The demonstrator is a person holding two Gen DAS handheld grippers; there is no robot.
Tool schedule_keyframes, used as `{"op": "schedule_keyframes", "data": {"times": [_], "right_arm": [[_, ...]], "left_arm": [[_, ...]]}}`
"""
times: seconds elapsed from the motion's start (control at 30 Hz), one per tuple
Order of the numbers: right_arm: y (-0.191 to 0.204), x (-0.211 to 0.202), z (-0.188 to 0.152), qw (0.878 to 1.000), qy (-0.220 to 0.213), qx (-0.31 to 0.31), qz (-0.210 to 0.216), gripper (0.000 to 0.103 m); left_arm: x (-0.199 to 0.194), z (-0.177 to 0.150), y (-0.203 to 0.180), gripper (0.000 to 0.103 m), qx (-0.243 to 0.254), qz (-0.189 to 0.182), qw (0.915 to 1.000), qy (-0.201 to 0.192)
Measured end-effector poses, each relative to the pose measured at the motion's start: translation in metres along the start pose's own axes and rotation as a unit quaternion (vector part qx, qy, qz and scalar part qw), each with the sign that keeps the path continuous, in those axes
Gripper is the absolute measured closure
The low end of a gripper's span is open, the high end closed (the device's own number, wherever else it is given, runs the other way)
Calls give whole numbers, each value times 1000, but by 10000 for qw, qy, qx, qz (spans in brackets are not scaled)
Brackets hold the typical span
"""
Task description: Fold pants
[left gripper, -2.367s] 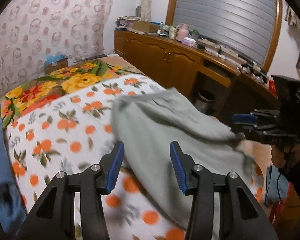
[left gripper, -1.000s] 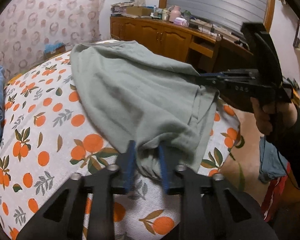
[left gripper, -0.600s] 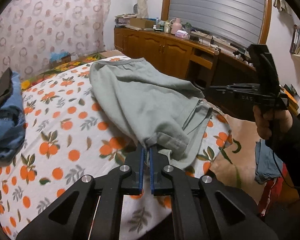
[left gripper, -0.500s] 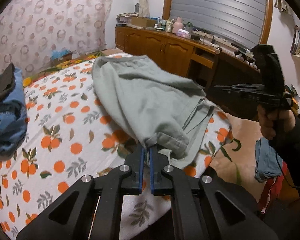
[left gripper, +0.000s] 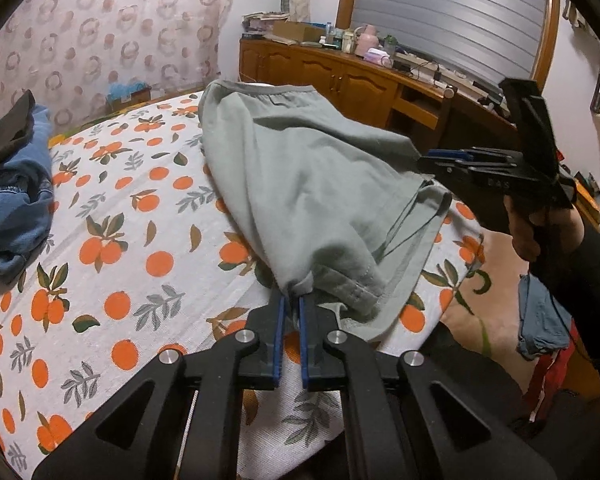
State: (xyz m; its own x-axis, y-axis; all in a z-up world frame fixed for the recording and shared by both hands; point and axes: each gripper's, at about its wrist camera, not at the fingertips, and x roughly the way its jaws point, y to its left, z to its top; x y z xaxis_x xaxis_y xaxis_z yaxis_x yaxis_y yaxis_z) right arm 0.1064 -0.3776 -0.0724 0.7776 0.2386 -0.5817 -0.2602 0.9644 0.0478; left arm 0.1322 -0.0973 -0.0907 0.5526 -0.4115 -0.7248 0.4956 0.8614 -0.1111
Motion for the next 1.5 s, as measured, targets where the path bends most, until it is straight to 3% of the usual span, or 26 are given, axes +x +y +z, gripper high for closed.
{"op": "schedule_keyframes", "data": {"times": [0.07, 0.17, 0.27, 0.43, 0.8, 1.07, 1.33, 1.5], "right_arm": [[-2, 6, 3, 10000, 74, 23, 9, 65], [-4, 14, 6, 9998, 167, 28, 100, 65], [-6, 14, 8, 9997, 194, 27, 144, 86], [-3, 7, 9, 9998, 100, -36, 184, 98], [1, -11, 2, 9997, -49, -30, 255, 99], [-1, -8, 2, 9997, 0, 31, 229, 99], [0, -10, 3, 9997, 1, -10, 246, 99], [-2, -11, 2, 9997, -2, -32, 248, 99]], "left_arm": [[0, -1, 1, 95, -11, -11, 10000, 12], [-5, -1, 0, 83, 32, 13, 10000, -32], [-14, 1, -1, 78, 75, 13, 9999, -143], [-31, 5, -6, 70, 93, -90, 9992, -387], [-12, 4, -23, 69, -132, -283, 9995, -90], [-26, -2, -34, 69, -122, -284, 9995, -69], [10, 8, -31, 69, -370, -420, 9979, 315], [17, 14, -31, 69, -357, -270, 9986, 266]]}}
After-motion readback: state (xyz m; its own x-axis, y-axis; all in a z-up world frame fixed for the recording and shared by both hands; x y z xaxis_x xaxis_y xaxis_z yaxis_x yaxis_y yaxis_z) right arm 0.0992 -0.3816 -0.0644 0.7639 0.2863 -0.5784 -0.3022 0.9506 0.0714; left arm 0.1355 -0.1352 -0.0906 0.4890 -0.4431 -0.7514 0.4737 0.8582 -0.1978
